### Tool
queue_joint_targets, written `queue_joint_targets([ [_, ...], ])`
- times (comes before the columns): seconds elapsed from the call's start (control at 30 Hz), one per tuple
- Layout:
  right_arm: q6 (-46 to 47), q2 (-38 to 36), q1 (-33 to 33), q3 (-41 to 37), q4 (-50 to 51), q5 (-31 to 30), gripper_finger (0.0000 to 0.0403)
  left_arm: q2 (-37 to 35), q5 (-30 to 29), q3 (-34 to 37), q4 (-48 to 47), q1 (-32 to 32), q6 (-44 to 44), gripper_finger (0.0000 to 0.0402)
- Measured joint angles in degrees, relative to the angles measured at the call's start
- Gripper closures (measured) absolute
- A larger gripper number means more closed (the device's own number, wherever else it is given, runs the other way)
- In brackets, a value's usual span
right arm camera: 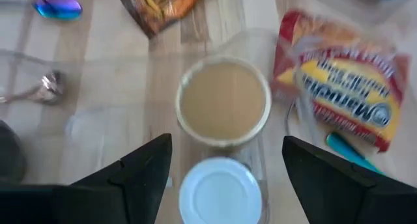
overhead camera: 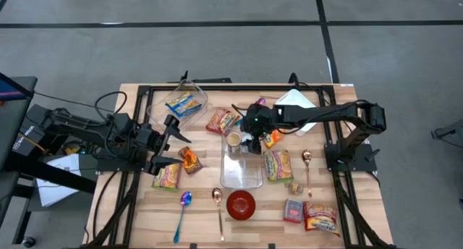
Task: Pick & Place Food Item
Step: Put the white spice bottle into the bottom transparent bin, then put the bottom red noodle pack into the top transparent bin
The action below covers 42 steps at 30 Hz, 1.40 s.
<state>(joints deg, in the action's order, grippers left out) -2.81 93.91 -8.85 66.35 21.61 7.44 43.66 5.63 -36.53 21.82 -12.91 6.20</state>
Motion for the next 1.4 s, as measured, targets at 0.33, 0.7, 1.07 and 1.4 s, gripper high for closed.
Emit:
queue_joint_targets([
  [0.33,1.1,-8.5,2.0,1.6,5.9,0.0,0.0117,0.0,-2.1,0.0,-0.8,0.1,4.0,0.0121],
  [0.7,2.9,-16.0,10.5,1.6,9.4,0.0,0.0117,0.0,-2.2,0.0,7.7,0.1,5.2,0.0121],
  [1.07,3.0,-21.9,16.5,1.6,10.6,-0.1,0.0117,-0.1,-2.7,-0.1,9.2,0.1,10.2,0.0121],
  [1.4,12.8,-22.2,17.9,1.6,27.0,-4.5,0.0117,1.7,4.2,-0.1,6.2,-2.8,8.5,0.0121],
])
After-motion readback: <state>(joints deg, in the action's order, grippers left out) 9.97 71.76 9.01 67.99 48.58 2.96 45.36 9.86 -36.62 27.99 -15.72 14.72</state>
